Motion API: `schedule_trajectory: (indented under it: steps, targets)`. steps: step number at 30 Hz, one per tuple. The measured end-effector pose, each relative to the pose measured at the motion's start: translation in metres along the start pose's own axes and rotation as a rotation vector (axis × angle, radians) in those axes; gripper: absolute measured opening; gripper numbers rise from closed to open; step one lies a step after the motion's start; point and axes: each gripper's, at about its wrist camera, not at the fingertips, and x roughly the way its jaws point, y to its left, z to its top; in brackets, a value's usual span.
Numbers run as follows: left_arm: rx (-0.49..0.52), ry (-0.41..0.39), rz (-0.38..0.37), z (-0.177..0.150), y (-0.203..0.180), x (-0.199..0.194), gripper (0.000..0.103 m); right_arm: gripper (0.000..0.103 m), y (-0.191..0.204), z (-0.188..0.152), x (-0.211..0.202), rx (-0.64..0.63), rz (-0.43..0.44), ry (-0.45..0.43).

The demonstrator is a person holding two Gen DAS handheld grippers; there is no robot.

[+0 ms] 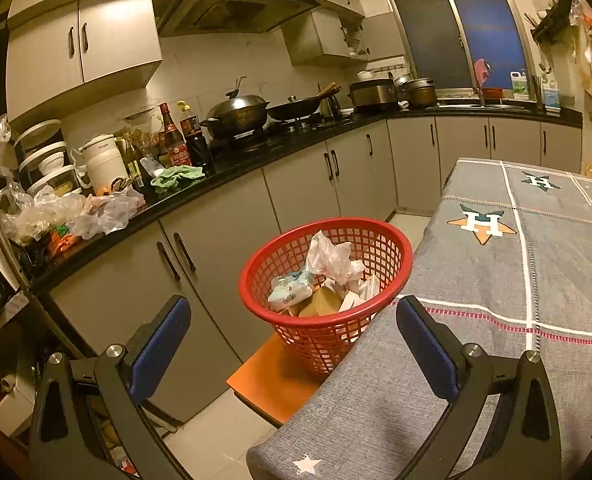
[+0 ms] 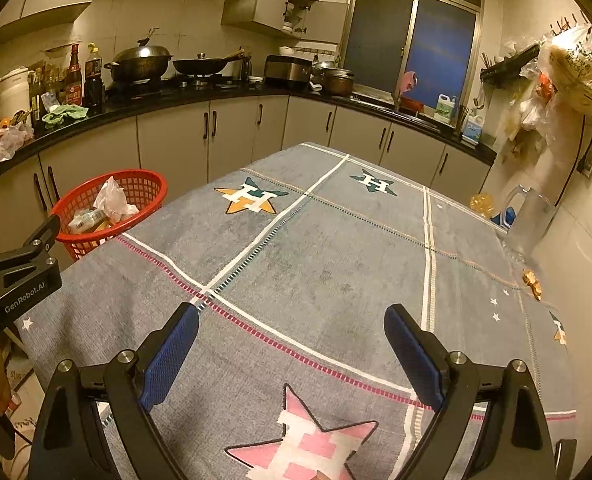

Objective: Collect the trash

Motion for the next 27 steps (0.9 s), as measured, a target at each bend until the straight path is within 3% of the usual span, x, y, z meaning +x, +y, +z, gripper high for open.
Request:
schedule_trajectory:
  steps: [27]
  targets:
    - [0.016, 0.003, -0.031, -0.0011, -0.0034, -0.0016, 0.102, 0.096, -0.0019, -0.0045, 0.0038, 0.015, -0.003, 0.011]
